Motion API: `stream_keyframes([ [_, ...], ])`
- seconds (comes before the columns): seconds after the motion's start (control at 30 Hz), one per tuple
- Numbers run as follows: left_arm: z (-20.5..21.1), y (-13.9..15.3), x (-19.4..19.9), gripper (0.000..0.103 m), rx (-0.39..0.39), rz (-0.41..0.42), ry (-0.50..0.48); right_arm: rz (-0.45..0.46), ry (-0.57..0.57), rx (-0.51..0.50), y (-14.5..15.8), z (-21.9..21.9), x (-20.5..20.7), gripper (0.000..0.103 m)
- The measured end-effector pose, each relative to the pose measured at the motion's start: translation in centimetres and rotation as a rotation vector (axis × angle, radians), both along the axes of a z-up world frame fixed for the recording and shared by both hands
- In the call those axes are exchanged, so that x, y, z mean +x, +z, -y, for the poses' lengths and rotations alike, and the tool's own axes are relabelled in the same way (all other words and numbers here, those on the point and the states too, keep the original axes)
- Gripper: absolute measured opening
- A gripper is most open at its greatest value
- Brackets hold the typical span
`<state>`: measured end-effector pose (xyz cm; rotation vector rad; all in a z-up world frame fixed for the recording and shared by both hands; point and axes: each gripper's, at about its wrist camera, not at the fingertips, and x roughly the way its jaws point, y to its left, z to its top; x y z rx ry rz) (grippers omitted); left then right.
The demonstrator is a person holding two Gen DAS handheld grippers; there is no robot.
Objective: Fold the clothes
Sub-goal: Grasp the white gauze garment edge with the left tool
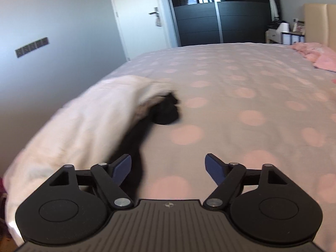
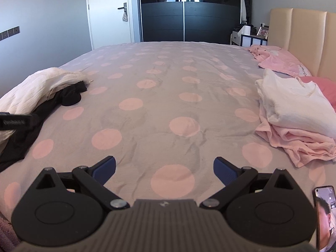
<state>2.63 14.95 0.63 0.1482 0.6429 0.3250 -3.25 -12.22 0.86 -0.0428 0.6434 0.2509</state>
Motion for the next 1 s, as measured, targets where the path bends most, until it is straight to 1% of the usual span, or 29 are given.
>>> stream_keyframes([
  [0.03, -1.4, 0.0, 0.4, 0.070, 0.028, 0.005, 0.023, -0.009, 0.002, 0.000, -0.2, -0.3, 0.3, 0.100],
  [0.13, -5.2, -0.1, 1.8, 0.063, 0.061, -0.004, 0.071, -0.036, 0.016, 0.002, -0.7, -1.3, 1.0, 0.100],
  [0.2, -7.3, -0.5, 2.7, 0.063, 0.079, -0.017, 0.099, -0.044, 0.033, -0.018, -1.0, -2.1, 1.4, 0.100],
  [0.27, -8.6, -1.5, 3.7, 0.063, 0.115, -0.030, 0.110, -0.049, 0.047, -0.033, -1.2, -2.8, 1.9, 0.100],
  [0.43, -9.6, -4.1, 6.6, 0.063, 0.194, -0.033, 0.058, -0.063, 0.069, -0.065, -1.8, -4.0, 3.0, 0.100],
  [0.47, -9.9, -4.5, 7.1, 0.061, 0.208, -0.034, 0.049, -0.064, 0.072, -0.077, -2.0, -4.2, 3.2, 0.100],
  [0.5, -10.0, -5.0, 7.6, 0.048, 0.208, -0.053, 0.040, -0.068, 0.074, -0.088, -2.2, -4.4, 3.4, 0.100],
  [0.53, -10.2, -5.4, 8.1, 0.038, 0.208, -0.072, 0.030, -0.076, 0.075, -0.097, -2.5, -4.5, 3.6, 0.100],
  [0.57, -10.6, -5.9, 8.6, 0.035, 0.194, -0.095, 0.017, -0.088, 0.076, -0.104, -2.8, -4.6, 3.9, 0.100],
  [0.6, -10.9, -5.8, 8.7, 0.033, 0.182, -0.091, 0.023, -0.098, 0.077, -0.108, -3.1, -4.7, 4.1, 0.100],
  [0.67, -11.7, -5.8, 8.9, 0.024, 0.158, -0.083, 0.036, -0.110, 0.084, -0.116, -3.7, -5.1, 4.4, 0.100],
  [0.7, -12.1, -5.8, 9.0, 0.018, 0.146, -0.079, 0.042, -0.111, 0.088, -0.122, -3.9, -5.2, 4.5, 0.100],
  [0.73, -12.5, -5.5, 9.0, 0.014, 0.125, -0.070, 0.045, -0.111, 0.094, -0.128, -4.0, -5.4, 4.6, 0.100],
  [0.83, -13.8, -4.1, 8.7, 0.011, 0.056, -0.040, 0.054, -0.109, 0.112, -0.145, -4.3, -5.8, 4.8, 0.100],
  [0.9, -14.0, -2.6, 8.0, 0.009, 0.056, 0.005, 0.067, -0.106, 0.117, -0.145, -4.4, -5.9, 4.8, 0.100],
  [0.93, -13.7, -1.4, 7.4, 0.009, 0.075, 0.052, 0.056, -0.105, 0.120, -0.144, -4.4, -5.9, 4.8, 0.100],
  [0.97, -13.2, -0.2, 6.9, 0.009, 0.112, 0.093, 0.059, -0.106, 0.123, -0.143, -4.4, -6.0, 4.8, 0.100],
  [1.0, -12.6, 1.1, 6.3, 0.009, 0.138, 0.131, 0.034, -0.105, 0.124, -0.141, -4.4, -6.0, 4.7, 0.100],
])
